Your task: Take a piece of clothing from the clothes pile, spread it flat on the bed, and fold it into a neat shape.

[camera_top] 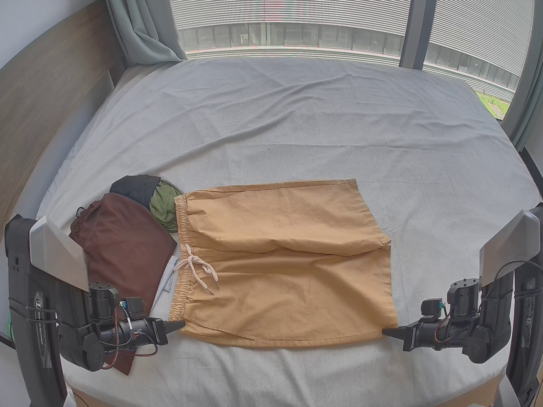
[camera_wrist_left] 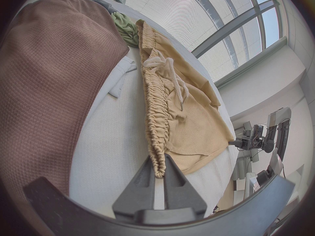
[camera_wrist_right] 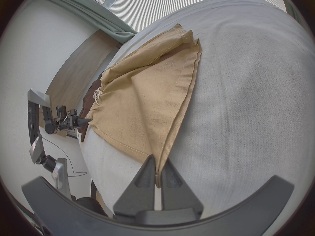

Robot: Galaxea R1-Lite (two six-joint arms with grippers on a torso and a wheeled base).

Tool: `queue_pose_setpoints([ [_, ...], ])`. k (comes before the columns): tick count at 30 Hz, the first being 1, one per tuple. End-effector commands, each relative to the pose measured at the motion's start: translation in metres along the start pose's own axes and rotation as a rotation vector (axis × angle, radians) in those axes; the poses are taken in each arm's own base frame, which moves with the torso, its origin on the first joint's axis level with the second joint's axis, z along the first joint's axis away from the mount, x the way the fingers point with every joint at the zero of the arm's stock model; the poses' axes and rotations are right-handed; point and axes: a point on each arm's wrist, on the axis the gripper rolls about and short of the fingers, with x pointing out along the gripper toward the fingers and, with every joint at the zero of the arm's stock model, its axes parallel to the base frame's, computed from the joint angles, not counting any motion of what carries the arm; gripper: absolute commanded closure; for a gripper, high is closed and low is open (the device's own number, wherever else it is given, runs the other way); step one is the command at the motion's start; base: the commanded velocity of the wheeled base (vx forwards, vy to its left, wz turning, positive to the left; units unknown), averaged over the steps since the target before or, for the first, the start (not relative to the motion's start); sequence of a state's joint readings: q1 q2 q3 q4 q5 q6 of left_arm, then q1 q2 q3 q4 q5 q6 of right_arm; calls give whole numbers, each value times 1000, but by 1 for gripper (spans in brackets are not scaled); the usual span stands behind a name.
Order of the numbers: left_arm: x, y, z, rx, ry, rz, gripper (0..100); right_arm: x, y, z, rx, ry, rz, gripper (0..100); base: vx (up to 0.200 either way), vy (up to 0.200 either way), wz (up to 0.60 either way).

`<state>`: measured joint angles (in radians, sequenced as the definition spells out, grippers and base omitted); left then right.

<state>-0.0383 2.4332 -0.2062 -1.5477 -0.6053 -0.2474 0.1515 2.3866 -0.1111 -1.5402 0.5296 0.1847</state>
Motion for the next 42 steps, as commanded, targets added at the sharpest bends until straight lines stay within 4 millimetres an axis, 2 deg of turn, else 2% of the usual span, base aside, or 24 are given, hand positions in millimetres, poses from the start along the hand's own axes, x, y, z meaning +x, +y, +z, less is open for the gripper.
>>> queue_pose_setpoints([
  [1, -7, 2, 0, -7, -6, 15, 100, -4, 1, -5, -2, 22, -7, 100, 0, 0, 0],
  [9, -16, -2, -8, -16, 27, 15, 100, -14, 2, -17, -51, 76, -17, 100, 0, 0, 0],
  [14, -21, -2, -15, 36, 58, 13, 100, -18, 4, -21, -46, 94, -19, 100, 0, 0, 0],
  [35, -21, 1, -14, 43, 53, 21, 100, -17, 2, -23, -69, 108, -20, 100, 0, 0, 0],
  [36, -21, 1, -14, 44, 51, 21, 0, -17, 2, -23, -71, 106, -20, 100, 0, 0, 0],
  [37, -21, 1, -14, 45, 50, 21, 0, -17, 2, -23, -69, 108, -20, 100, 0, 0, 0],
  [38, -20, 2, -14, 45, 50, 21, 0, -17, 3, -23, -71, 108, -19, 0, 0, 0, 0],
  [42, -20, 2, -12, 45, 42, 20, 0, -17, 3, -22, -72, 102, -19, 0, 0, 0, 0],
])
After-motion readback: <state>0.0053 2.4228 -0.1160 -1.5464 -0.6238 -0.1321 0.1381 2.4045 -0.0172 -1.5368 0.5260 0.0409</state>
